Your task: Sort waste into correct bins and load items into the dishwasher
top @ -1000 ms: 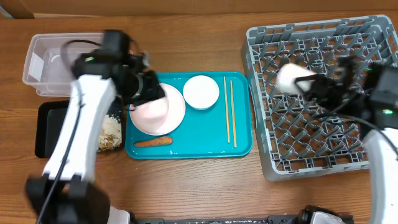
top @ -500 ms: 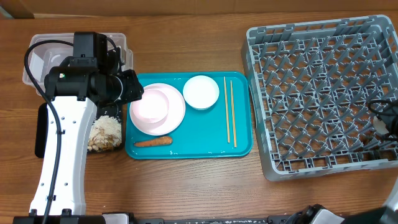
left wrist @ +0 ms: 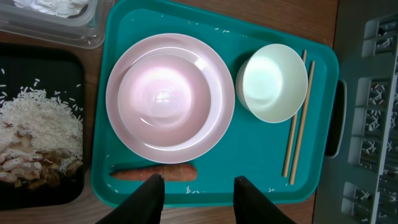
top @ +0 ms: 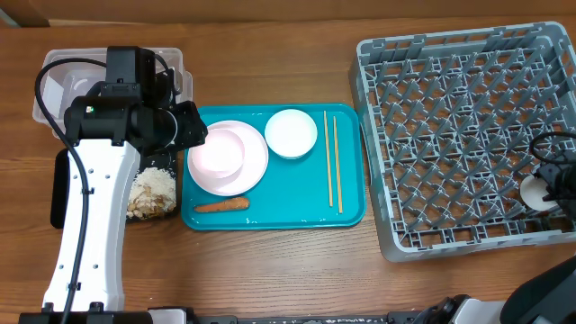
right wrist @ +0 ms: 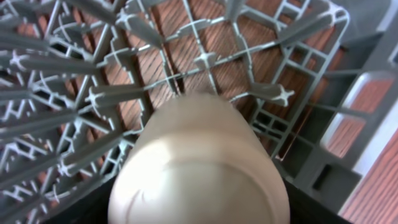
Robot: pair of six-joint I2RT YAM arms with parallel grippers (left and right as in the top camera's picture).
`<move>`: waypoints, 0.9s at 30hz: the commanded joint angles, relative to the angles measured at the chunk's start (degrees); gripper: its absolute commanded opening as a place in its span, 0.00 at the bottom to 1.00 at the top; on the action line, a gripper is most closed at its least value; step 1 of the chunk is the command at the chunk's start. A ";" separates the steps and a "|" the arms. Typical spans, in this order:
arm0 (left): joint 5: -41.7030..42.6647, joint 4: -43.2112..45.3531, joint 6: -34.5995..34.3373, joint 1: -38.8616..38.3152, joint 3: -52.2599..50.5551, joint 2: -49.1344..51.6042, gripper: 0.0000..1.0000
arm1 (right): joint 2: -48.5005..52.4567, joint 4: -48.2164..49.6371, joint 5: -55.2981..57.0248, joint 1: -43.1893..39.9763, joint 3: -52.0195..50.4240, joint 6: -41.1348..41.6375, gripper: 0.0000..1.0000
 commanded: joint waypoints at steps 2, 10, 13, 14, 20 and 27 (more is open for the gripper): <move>-0.55 -0.13 0.92 0.15 0.48 0.28 0.40 | -0.20 0.17 -2.43 -0.09 1.20 0.24 0.84; -0.55 -0.15 0.92 0.15 0.48 0.28 0.40 | -1.60 -4.02 -6.64 -0.09 6.25 0.42 0.91; -0.55 -0.15 0.90 0.15 0.48 0.28 0.41 | -3.80 -4.87 -22.03 0.37 11.82 -3.80 0.89; -0.57 -0.17 0.90 0.15 0.48 0.28 0.45 | -4.70 -4.76 -28.59 1.20 13.29 -5.51 0.88; -2.27 -0.46 0.87 0.15 0.48 0.28 0.51 | -6.27 -2.69 -39.43 17.88 14.43 -11.80 0.86; -14.84 -5.16 -5.01 0.33 0.48 0.28 0.57 | -0.33 5.88 -23.08 46.47 14.43 -11.43 0.86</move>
